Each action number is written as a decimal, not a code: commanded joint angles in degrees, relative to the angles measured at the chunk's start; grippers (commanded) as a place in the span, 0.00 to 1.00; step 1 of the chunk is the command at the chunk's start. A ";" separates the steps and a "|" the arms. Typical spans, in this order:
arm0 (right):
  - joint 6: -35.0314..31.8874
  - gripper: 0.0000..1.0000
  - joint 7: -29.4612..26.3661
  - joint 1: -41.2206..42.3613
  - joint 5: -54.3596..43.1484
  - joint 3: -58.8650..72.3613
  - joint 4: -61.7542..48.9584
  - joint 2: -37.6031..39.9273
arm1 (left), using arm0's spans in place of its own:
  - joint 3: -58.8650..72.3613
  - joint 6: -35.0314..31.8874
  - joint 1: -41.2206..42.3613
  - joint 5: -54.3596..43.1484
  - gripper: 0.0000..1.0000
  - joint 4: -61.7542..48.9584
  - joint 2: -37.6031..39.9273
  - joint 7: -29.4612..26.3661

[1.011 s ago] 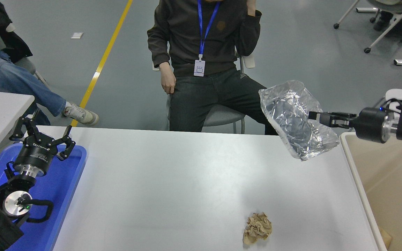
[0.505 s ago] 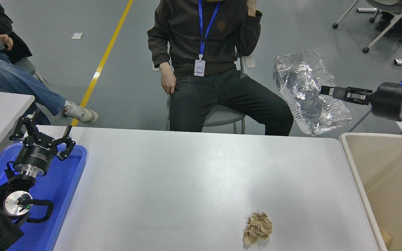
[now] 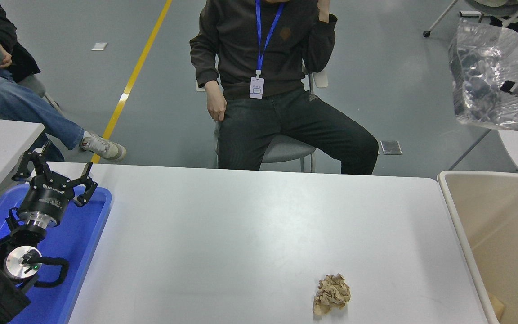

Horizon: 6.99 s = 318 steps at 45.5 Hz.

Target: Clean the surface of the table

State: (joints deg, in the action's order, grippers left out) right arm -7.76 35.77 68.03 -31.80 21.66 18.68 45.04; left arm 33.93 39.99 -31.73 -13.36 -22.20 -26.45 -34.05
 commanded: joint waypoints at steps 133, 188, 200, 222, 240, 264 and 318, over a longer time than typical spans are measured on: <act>8.72 0.98 -39.54 -19.87 17.12 -23.06 -12.54 -10.95 | 0.00 0.00 0.00 0.00 1.00 -0.04 0.00 -0.06; 8.63 0.98 -36.04 -12.57 17.21 -74.48 28.42 -3.82 | 0.00 0.00 0.00 0.00 1.00 0.05 0.00 -0.06; 8.72 0.98 -31.55 -18.45 17.21 -77.38 31.32 -6.45 | 0.00 0.00 0.00 0.00 1.00 0.05 0.00 -0.06; 8.37 0.98 -18.63 -37.08 17.12 -81.51 35.28 -13.31 | 0.00 0.00 0.00 0.00 1.00 -0.04 0.00 -0.06; 8.28 0.98 -14.06 -45.87 17.12 -81.51 37.21 -16.30 | 0.00 0.00 0.00 0.00 1.00 -0.04 0.00 -0.06; 8.20 0.98 -12.12 -50.63 17.04 -80.46 37.30 -18.58 | 0.00 0.00 0.00 0.00 1.00 0.05 0.00 -0.05; 2.57 0.98 -12.12 -9.61 10.38 -26.71 35.19 10.07 | 0.00 0.00 0.00 0.00 1.00 -0.04 0.00 0.03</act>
State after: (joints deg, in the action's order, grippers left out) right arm -2.18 23.69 37.47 -15.51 -34.25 54.08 49.11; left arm 33.93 39.99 -31.73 -13.36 -22.19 -26.46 -34.04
